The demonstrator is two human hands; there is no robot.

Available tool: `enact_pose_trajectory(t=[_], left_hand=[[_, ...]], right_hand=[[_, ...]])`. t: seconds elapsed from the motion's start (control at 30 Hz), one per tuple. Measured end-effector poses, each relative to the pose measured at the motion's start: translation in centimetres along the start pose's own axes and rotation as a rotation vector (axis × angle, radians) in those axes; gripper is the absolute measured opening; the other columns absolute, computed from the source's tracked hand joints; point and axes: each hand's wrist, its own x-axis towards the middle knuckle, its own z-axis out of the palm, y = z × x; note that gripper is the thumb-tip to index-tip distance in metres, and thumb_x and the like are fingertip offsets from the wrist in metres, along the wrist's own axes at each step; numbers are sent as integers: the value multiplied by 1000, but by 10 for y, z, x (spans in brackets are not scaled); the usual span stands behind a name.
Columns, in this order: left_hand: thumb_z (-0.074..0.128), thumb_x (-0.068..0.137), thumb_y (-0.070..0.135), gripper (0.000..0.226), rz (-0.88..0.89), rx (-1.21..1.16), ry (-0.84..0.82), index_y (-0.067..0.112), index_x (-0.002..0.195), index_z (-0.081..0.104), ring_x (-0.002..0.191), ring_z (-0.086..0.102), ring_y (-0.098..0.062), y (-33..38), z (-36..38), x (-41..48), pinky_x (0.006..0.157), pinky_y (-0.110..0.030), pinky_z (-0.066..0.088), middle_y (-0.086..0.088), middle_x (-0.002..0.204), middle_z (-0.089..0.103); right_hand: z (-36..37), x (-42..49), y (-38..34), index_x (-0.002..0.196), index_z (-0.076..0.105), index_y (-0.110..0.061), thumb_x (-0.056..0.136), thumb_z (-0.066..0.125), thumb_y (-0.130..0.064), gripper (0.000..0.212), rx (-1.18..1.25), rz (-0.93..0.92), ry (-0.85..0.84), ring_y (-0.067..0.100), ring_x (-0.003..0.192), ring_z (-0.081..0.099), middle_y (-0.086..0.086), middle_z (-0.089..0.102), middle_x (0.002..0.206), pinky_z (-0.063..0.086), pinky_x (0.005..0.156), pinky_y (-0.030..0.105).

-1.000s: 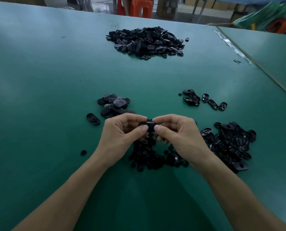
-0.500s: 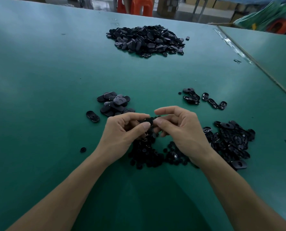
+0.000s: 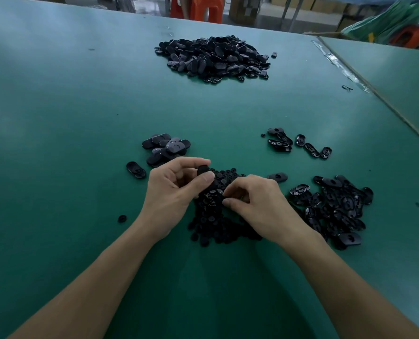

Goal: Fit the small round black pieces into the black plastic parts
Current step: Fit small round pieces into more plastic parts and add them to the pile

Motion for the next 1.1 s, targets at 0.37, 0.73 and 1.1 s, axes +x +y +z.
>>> enact_pose_trajectory(t=[0.37, 0.73, 1.1], left_hand=[[79, 76, 20, 14, -11, -129, 66, 13, 86, 74, 67, 68, -12, -2, -1, 0, 62, -22, 57, -2, 75, 73], [77, 79, 19, 16, -66, -155, 76, 17, 94, 76, 72, 73, -17, -2, -2, 1, 67, -24, 58, -8, 81, 76], [70, 90, 5, 12, -40, -125, 79, 16, 93, 75, 72, 74, -16, -1, -1, 2, 66, -20, 55, -6, 82, 76]], right_hand=[[-6, -6, 4, 82, 56, -26, 95, 64, -19, 16, 153, -9, 106, 5, 71, 57, -8, 62, 74, 45, 64, 15], [-14, -7, -15, 84, 71, -31, 88, 72, -12, 20, 436, -72, 216, 5, 73, 70, -13, 73, 75, 54, 70, 19], [-7, -5, -25, 79, 71, -30, 84, 76, -13, 18, 529, -21, 281, 6, 70, 70, -11, 73, 73, 51, 65, 18]])
